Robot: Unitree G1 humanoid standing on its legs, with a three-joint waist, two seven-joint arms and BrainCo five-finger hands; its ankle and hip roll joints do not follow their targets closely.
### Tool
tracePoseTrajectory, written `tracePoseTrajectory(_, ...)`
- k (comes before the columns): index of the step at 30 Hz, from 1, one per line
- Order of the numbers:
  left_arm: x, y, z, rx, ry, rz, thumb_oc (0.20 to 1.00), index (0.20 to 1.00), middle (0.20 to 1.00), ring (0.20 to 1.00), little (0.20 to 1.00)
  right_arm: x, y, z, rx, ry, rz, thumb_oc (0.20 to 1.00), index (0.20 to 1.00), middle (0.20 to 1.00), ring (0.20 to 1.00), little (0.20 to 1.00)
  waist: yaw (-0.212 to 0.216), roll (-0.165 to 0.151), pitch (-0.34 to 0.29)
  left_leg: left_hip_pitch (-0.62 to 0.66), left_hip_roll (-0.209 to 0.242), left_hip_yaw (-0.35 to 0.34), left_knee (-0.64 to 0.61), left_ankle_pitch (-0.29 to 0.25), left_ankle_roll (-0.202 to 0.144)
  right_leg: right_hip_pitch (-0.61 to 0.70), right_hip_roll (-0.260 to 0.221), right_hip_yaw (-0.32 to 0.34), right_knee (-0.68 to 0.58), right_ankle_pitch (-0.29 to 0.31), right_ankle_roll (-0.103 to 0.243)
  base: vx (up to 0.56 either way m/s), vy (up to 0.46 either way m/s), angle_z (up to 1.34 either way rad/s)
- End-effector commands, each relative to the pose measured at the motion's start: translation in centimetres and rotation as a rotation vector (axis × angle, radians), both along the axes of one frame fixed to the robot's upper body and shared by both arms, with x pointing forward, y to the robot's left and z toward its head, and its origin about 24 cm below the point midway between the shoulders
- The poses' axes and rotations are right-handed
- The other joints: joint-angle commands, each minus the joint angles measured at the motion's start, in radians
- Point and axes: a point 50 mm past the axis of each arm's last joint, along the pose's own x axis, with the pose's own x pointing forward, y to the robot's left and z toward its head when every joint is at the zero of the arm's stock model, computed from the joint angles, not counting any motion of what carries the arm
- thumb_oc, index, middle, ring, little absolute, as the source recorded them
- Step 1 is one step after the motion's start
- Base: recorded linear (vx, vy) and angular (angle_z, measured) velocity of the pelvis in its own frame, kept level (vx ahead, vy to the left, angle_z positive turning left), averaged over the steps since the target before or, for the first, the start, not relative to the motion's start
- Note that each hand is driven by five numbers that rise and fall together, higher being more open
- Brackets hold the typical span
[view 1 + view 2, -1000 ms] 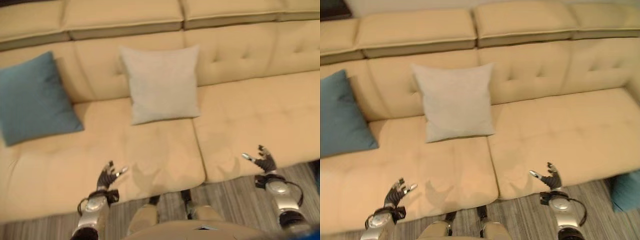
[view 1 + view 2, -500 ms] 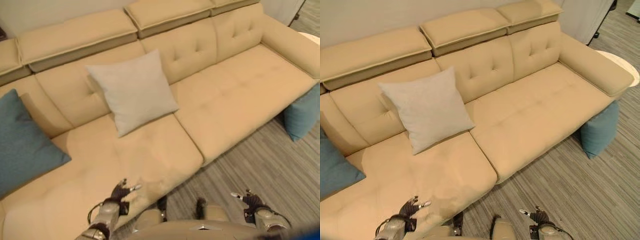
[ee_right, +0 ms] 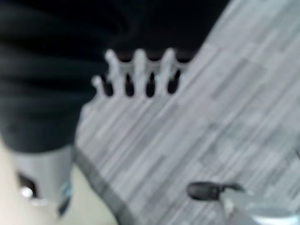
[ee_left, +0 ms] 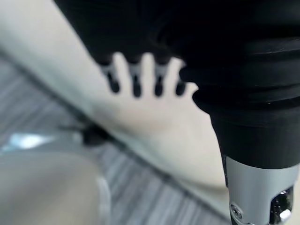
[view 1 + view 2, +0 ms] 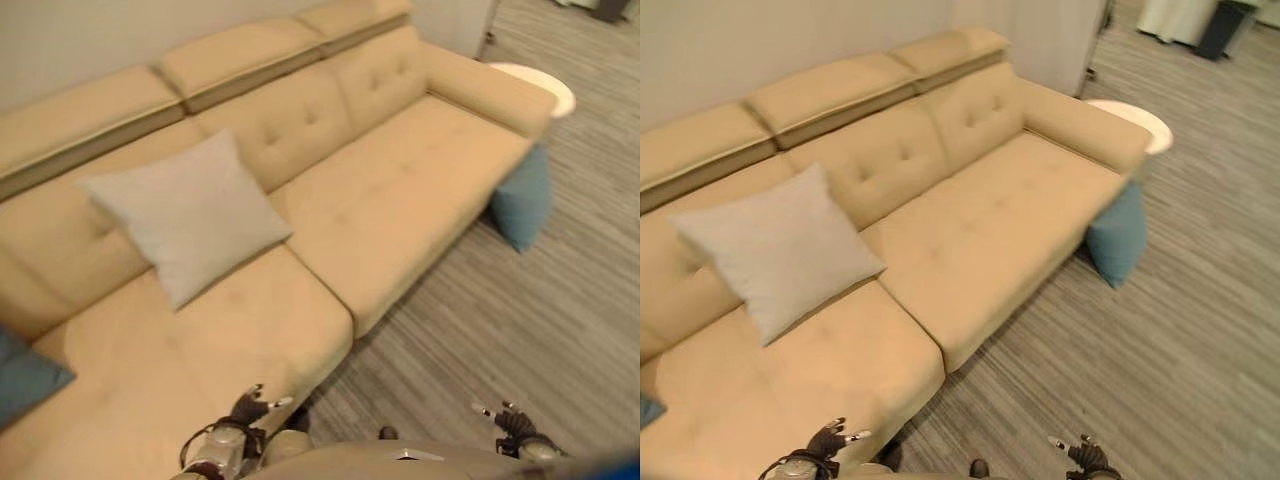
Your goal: Pick up all the scattered cushions and arrange them neatly on the sofa.
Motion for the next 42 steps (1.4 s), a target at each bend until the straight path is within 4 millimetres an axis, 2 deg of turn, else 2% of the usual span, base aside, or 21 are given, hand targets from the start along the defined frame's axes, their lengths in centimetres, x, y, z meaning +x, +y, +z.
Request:
tracePoseTrajectory(1,2.8,1.5,1.2,0.053,-0.074,-0.023,1.000,1.000,1.000,1.000,1.000,2.4,1.4,0.2,0.023,-0.065,0.027,1.000,1.000,1.000,1.000,1.000,0.046,-0.054,0.035,0.011,-0.079,0.015,0.051,-0.109,0.061,-0.052,0.062,0.074,0.020,0.044,0.121,0.00,0.072,-1.00)
tracePoseTrajectory(2,2.7,1.5,1.1,0.066,-0.063,-0.053,1.000,1.000,1.000,1.000,1.000,2.3,1.6,0.0,0.024,-0.052,0.050,1.000,1.000,1.000,1.000,1.000,0.041,-0.053,0.028,0.026,-0.064,0.067,0.029,-0.107,0.065,-0.057,0.065,0.093,0.014,0.056,0.129,0.03,0.112,-1.14)
tracePoseTrajectory(5,2.6,1.3,1.0,0.094,-0.040,-0.120,1.000,1.000,1.000,1.000,1.000,2.4,1.8,0.0,0.023,-0.042,0.068,1.000,1.000,1.000,1.000,1.000,0.030,-0.051,0.030,0.044,-0.051,0.130,-0.006,-0.101,0.075,-0.081,0.073,0.110,0.033,0.064,0.143,0.00,0.106,-0.97)
tracePoseTrajectory(8,2.9,1.6,1.2,0.115,-0.046,-0.126,1.000,1.000,1.000,1.000,1.000,3.0,2.0,0.1,0.012,-0.046,0.096,1.000,1.000,1.000,1.000,1.000,0.048,-0.043,0.045,0.049,-0.038,0.172,-0.039,-0.084,0.078,-0.142,0.063,0.049,0.118,0.063,0.164,-0.06,0.044,-1.23)
tracePoseTrajectory(9,2.7,2.0,1.1,0.122,-0.043,-0.098,1.000,1.000,1.000,1.000,1.000,3.6,2.2,0.2,-0.005,-0.047,0.135,1.000,1.000,1.000,1.000,1.000,0.079,-0.035,0.058,0.062,-0.031,0.162,-0.054,-0.082,0.080,-0.163,0.022,-0.070,0.140,0.052,0.169,-0.03,0.003,-0.96)
tracePoseTrajectory(11,2.5,2.2,1.1,0.124,-0.037,-0.092,1.000,1.000,1.000,1.000,1.000,3.7,2.2,0.3,-0.011,-0.048,0.153,1.000,1.000,1.000,1.000,1.000,0.084,-0.033,0.056,0.064,-0.032,0.149,-0.060,-0.077,0.079,-0.166,0.015,-0.092,0.130,0.053,0.160,0.00,-0.022,-0.64)
tracePoseTrajectory(15,1.7,2.6,0.8,0.124,-0.014,-0.060,1.000,1.000,1.000,1.000,1.000,3.7,1.8,0.4,-0.016,-0.055,0.142,1.000,1.000,1.000,1.000,1.000,0.075,-0.025,0.051,0.068,-0.034,0.123,-0.079,-0.061,0.076,-0.182,0.029,-0.075,0.108,0.057,0.140,0.03,-0.074,-0.36)
tracePoseTrajectory(19,0.7,2.4,0.3,0.123,0.027,-0.066,1.000,1.000,1.000,1.000,1.000,2.9,1.3,0.3,-0.019,-0.034,0.136,1.000,1.000,1.000,1.000,1.000,0.064,-0.017,0.036,0.079,-0.022,0.127,-0.071,-0.076,0.058,-0.132,0.027,-0.068,0.046,0.049,0.122,0.09,-0.142,-0.02)
tracePoseTrajectory(23,0.9,2.1,0.4,0.099,0.014,-0.048,1.000,1.000,1.000,1.000,1.000,2.6,0.6,0.5,-0.016,-0.045,0.094,1.000,1.000,1.000,1.000,1.000,0.054,-0.026,0.053,0.041,-0.010,0.110,0.077,-0.125,0.034,-0.089,0.027,-0.087,0.037,0.032,0.103,0.05,-0.216,0.05)
tracePoseTrajectory(25,1.2,1.8,0.4,0.099,0.010,-0.067,1.000,1.000,1.000,1.000,1.000,2.6,0.3,0.6,-0.027,-0.042,0.093,1.000,1.000,1.000,1.000,1.000,0.058,-0.030,0.067,0.006,-0.022,0.101,0.118,-0.111,0.024,-0.077,0.018,-0.097,0.035,0.028,0.101,0.03,-0.146,0.05)
tracePoseTrajectory(27,1.3,1.6,0.4,0.102,0.008,-0.083,1.000,1.000,1.000,1.000,1.000,2.8,0.0,0.7,-0.034,-0.038,0.099,1.000,1.000,1.000,1.000,1.000,0.064,-0.030,0.064,-0.006,-0.058,0.061,0.081,-0.102,0.034,-0.065,0.022,-0.095,0.021,0.029,0.099,0.14,-0.137,0.01)
tracePoseTrajectory(30,0.2,1.5,0.0,0.098,0.039,-0.081,1.000,1.000,1.000,1.000,1.000,3.6,0.0,1.0,-0.052,-0.051,0.137,1.000,1.000,1.000,1.000,1.000,0.100,-0.009,0.054,-0.077,-0.135,0.048,-0.012,-0.004,0.062,-0.030,0.076,-0.038,0.008,0.018,0.092,0.32,-0.194,-0.24)
tracePoseTrajectory(32,-0.4,1.7,-0.2,0.101,0.062,-0.072,1.000,1.000,1.000,1.000,1.000,4.0,0.3,1.1,-0.044,-0.060,0.158,1.000,1.000,1.000,1.000,1.000,0.121,-0.004,0.053,-0.088,-0.143,0.062,-0.005,0.000,0.069,0.003,0.104,0.015,0.026,-0.017,0.084,0.40,-0.078,-1.94)
tracePoseTrajectory(34,-0.9,1.9,-0.3,0.101,0.072,-0.056,1.000,1.000,1.000,1.000,1.000,4.0,0.8,0.8,-0.034,-0.053,0.168,1.000,1.000,1.000,1.000,1.000,0.133,-0.005,0.041,-0.032,-0.122,0.079,-0.023,-0.011,0.086,0.021,0.096,0.032,0.104,-0.056,0.092,0.48,-0.006,-1.46)
tracePoseTrajectory(35,-0.1,2.0,0.0,0.102,0.044,-0.043,1.000,1.000,1.000,1.000,1.000,4.6,1.1,1.0,-0.030,-0.069,0.177,1.000,1.000,1.000,1.000,1.000,0.140,-0.004,0.047,-0.004,-0.110,0.088,-0.032,-0.021,0.098,-0.017,0.081,0.013,0.231,-0.041,0.124,0.33,-0.036,-0.69)
tracePoseTrajectory(36,0.6,2.1,0.3,0.107,0.024,-0.038,1.000,1.000,1.000,1.000,1.000,4.9,1.3,1.1,-0.028,-0.079,0.172,1.000,1.000,1.000,1.000,1.000,0.131,-0.001,0.060,0.014,-0.097,0.091,-0.034,-0.026,0.107,-0.077,0.075,0.001,0.371,0.017,0.162,0.31,-0.056,-0.88)
tracePoseTrajectory(37,1.1,2.2,0.5,0.113,0.007,-0.038,1.000,1.000,1.000,1.000,1.000,5.0,1.3,1.1,-0.030,-0.085,0.164,1.000,1.000,1.000,1.000,1.000,0.115,0.012,0.066,0.031,-0.081,0.077,-0.040,-0.026,0.106,-0.122,0.076,-0.018,0.425,0.028,0.167,0.35,-0.066,-0.61)
tracePoseTrajectory(38,1.9,2.2,0.9,0.118,-0.021,-0.042,1.000,1.000,1.000,1.000,1.000,5.1,1.3,1.1,-0.026,-0.089,0.154,1.000,1.000,1.000,1.000,1.000,0.105,0.026,0.064,0.062,-0.062,0.067,-0.047,-0.046,0.104,-0.166,0.032,-0.089,0.411,0.001,0.134,0.43,-0.102,-0.36)
tracePoseTrajectory(39,2.1,2.2,1.0,0.112,-0.028,-0.033,1.000,1.000,1.000,1.000,1.000,4.9,1.3,1.0,-0.027,-0.083,0.146,1.000,1.000,1.000,1.000,1.000,0.100,0.029,0.063,0.088,-0.052,0.060,-0.048,-0.066,0.100,-0.174,0.017,-0.124,0.347,-0.022,0.112,0.58,-0.201,-0.03)
tracePoseTrajectory(40,2.4,2.3,1.0,0.113,-0.036,-0.033,1.000,1.000,1.000,1.000,1.000,4.5,1.4,0.8,-0.027,-0.071,0.145,1.000,1.000,1.000,1.000,1.000,0.084,0.022,0.060,0.120,-0.046,0.053,-0.067,-0.085,0.093,-0.197,0.019,-0.142,0.214,0.007,0.110,0.50,-0.236,-0.32)
tracePoseTrajectory(42,2.1,2.2,0.8,0.119,-0.016,-0.037,1.000,1.000,1.000,1.000,1.000,3.8,1.3,0.6,-0.024,-0.049,0.132,1.000,1.000,1.000,1.000,1.000,0.054,0.011,0.059,0.158,-0.035,0.043,-0.071,-0.113,0.076,-0.218,0.016,-0.138,0.114,0.058,0.123,0.45,-0.264,-0.22)
